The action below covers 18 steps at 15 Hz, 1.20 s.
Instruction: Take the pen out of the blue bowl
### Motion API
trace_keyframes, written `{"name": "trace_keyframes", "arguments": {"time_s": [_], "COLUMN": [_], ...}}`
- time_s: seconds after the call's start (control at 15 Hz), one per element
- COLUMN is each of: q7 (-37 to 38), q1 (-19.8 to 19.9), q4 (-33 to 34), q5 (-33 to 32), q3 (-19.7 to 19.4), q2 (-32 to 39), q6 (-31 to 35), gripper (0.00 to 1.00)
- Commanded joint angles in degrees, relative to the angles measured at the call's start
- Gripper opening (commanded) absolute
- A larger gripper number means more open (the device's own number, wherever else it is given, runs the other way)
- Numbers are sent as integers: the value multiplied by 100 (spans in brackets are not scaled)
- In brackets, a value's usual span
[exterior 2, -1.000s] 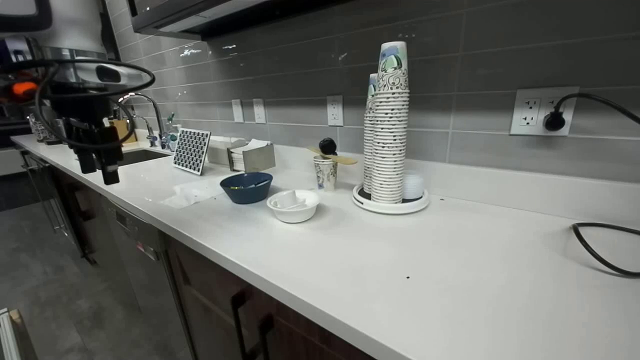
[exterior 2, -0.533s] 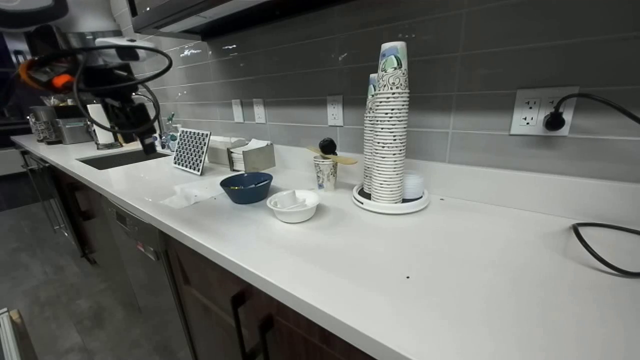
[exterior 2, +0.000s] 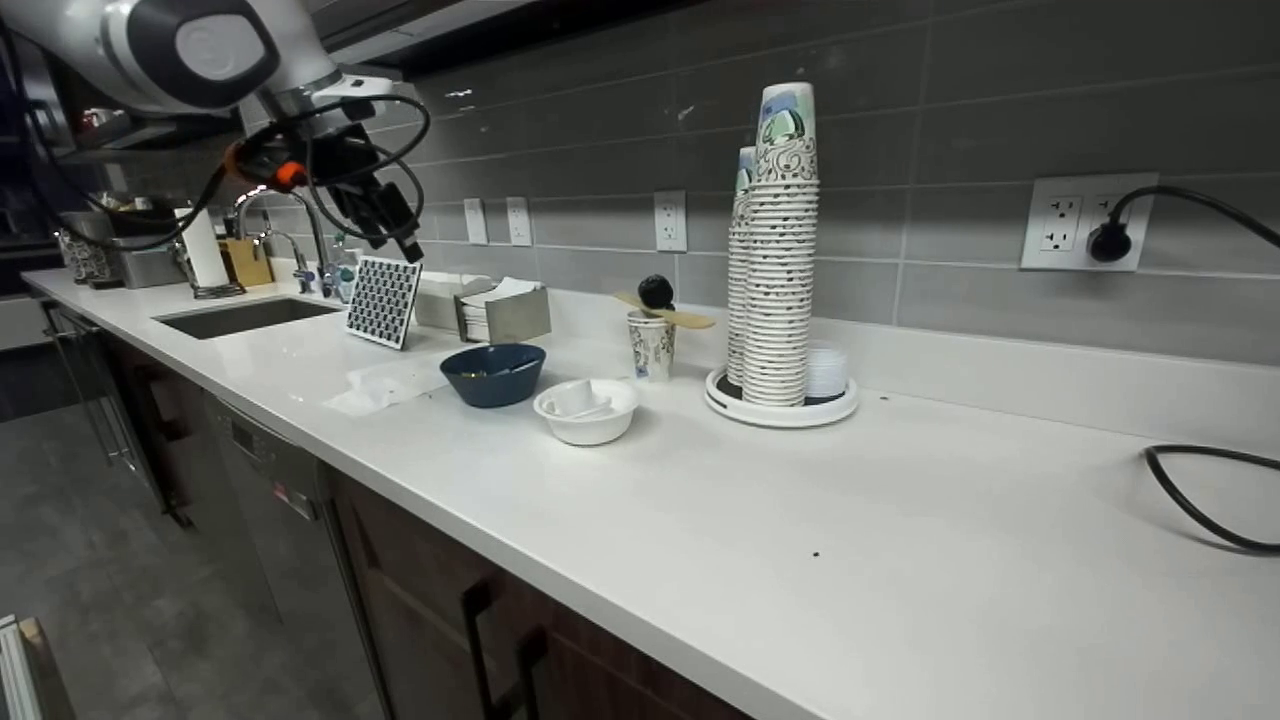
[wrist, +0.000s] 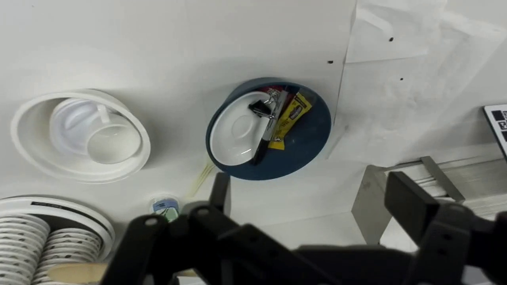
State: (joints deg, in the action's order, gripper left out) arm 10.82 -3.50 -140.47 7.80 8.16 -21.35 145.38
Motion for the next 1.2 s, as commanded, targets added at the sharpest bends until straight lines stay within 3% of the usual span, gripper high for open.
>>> {"name": "trace_keyframes", "arguments": {"time_s": [0.0, 0.2, 0.27, 0.4, 0.6, 1.07, 1.13], "q7": [655, 790, 653, 642, 635, 440, 439], "q1": [125, -82, -138, -191, -203, -166, -189], "q4": [1312, 2270, 1441, 1914, 2144, 2715, 2822], "q5": [-710, -918, -741, -737, -737, -715, -739], "q3": [373, 312, 220, 186, 162, -174, -215], "q2": [1476, 2528, 1750, 2301, 2551, 3631, 3770], "q6": [-645, -1234, -789, -972, -1043, -376, -396], "gripper": [100, 100, 100, 100, 100, 100, 95]}}
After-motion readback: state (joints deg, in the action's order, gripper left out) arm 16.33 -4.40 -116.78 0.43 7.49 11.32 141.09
